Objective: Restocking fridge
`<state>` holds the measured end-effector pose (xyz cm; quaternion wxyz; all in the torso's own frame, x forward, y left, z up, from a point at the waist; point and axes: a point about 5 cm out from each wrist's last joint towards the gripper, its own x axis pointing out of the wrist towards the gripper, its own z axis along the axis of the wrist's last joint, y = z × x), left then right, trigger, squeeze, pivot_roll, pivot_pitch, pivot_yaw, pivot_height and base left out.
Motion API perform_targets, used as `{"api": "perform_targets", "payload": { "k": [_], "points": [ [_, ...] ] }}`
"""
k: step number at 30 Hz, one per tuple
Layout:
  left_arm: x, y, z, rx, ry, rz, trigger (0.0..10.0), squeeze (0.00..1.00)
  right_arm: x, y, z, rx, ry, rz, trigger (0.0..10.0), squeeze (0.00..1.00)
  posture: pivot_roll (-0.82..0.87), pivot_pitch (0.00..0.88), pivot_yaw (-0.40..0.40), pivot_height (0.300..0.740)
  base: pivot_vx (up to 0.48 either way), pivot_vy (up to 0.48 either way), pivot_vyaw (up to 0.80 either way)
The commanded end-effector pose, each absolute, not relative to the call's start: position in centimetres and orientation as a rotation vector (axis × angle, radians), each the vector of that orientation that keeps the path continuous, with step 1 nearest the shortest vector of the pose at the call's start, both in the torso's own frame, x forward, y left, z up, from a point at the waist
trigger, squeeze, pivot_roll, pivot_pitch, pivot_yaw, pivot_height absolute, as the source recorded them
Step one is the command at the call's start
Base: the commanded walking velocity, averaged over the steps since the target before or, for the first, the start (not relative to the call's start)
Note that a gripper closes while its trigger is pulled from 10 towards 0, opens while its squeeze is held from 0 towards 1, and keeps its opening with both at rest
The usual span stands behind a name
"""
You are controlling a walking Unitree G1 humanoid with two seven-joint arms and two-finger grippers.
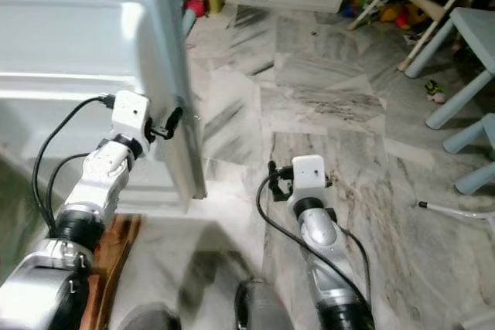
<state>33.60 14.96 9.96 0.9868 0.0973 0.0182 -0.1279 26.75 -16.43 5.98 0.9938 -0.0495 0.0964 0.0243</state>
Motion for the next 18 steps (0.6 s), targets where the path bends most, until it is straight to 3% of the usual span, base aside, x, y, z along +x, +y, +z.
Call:
{"api": "perform_targets", "payload": {
  "k": [1,9,18],
  "points": [
    [33.4,16.5,10.5,0.217,0.013,-0.2,10.0,0.0,26.8,-15.9,6.0,-0.086,0.187,0.058,10.0,0.0,0.08,0.098,-0.07,0.74,0.0,0.0,0.0],
    [30.1,19.9,10.2,0.223,0.024,-0.058,10.0,0.0,27.0,-15.8,6.0,-0.092,0.189,0.07,10.0,0.0,0.09,0.099,-0.079,0.74,0.0,0.0,0.0],
    [27.4,20.8,9.7,0.223,0.079,0.021,10.0,0.0,27.0,-15.9,5.9,-0.098,0.191,0.073,10.0,0.0,0.1,0.098,-0.085,0.74,0.0,0.0,0.0]
  ]
}}
